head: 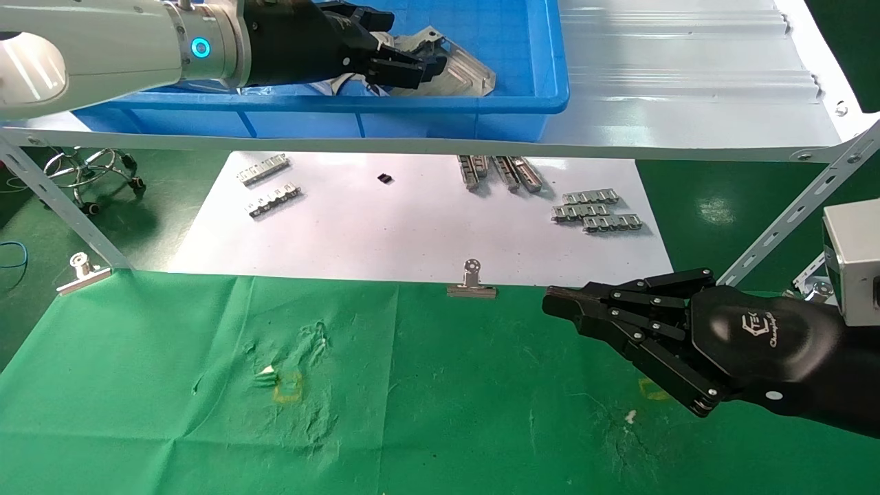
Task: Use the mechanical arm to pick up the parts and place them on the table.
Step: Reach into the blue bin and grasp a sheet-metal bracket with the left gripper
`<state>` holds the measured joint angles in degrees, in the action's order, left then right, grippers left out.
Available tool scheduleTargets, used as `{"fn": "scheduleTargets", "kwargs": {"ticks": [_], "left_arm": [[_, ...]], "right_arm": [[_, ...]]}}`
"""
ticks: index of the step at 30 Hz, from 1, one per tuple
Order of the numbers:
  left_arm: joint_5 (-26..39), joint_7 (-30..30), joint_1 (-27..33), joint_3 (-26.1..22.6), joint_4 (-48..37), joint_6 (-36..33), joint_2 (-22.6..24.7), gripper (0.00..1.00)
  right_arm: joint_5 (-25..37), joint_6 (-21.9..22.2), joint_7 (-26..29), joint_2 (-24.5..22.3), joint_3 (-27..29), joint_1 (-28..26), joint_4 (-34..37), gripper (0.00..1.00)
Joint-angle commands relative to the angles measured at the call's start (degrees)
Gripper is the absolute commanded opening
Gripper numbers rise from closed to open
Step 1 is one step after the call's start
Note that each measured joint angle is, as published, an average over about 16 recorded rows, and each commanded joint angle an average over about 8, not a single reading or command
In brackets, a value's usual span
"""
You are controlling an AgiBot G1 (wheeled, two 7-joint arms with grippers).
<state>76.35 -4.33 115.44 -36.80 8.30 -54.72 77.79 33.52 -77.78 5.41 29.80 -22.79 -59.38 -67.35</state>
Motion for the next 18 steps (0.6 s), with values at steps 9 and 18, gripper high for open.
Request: {"fn": "scheduleTargets", "kwargs": {"ticks": [9,18], "left_arm": [[-0.6,-0.9,-0.5,-1.7,1.1,1.5,0.0,0.00],[-1.7,-1.1,-0.6,-3.1,1.7,2.8,0.0,0.00]], "right_arm": [[0.0,0.0,0.0,0.0,0.0,0.0,0.0,0.00],[0.0,0.0,0.0,0.0,0.0,0.0,0.0,0.00]]}}
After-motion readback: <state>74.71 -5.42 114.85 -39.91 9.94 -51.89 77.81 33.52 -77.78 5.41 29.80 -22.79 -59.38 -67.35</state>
